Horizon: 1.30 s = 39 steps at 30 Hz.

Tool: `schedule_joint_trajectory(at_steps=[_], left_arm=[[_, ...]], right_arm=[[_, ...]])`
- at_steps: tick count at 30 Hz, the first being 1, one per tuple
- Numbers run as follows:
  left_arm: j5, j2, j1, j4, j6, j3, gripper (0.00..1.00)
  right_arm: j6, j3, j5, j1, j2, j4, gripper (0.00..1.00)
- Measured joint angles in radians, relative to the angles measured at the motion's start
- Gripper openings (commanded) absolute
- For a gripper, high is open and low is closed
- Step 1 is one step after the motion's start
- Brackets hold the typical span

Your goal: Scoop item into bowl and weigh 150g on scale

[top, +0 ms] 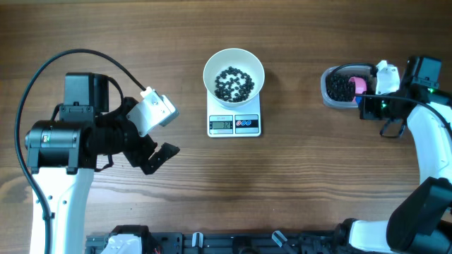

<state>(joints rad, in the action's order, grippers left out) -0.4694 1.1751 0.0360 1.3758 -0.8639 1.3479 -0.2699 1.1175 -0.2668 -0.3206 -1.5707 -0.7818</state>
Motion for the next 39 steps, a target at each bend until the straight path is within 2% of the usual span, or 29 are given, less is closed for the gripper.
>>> schedule_joint_trajectory(at_steps=[7, 17, 26, 39], left_arm=[[0.000, 0.000, 0.000, 0.000, 0.000, 0.000, 1.00], [0.000, 0.000, 0.000, 0.000, 0.000, 0.000, 1.00], [0.000, 0.000, 0.000, 0.000, 0.000, 0.000, 1.00], [0.000, 0.000, 0.000, 0.000, 0.000, 0.000, 1.00]], right_arm=[[0.041, 0.000, -0.089, -0.036, -0.011, -0.013, 0.04], [0.109, 0.003, -0.245, -0.056, -0.118, -0.017, 0.04], [0.139, 0.003, -0.448, -0.237, -0.135, -0.023, 0.04], [0.100, 0.003, -0.668, -0.322, -0.135, -0.143, 0.04]])
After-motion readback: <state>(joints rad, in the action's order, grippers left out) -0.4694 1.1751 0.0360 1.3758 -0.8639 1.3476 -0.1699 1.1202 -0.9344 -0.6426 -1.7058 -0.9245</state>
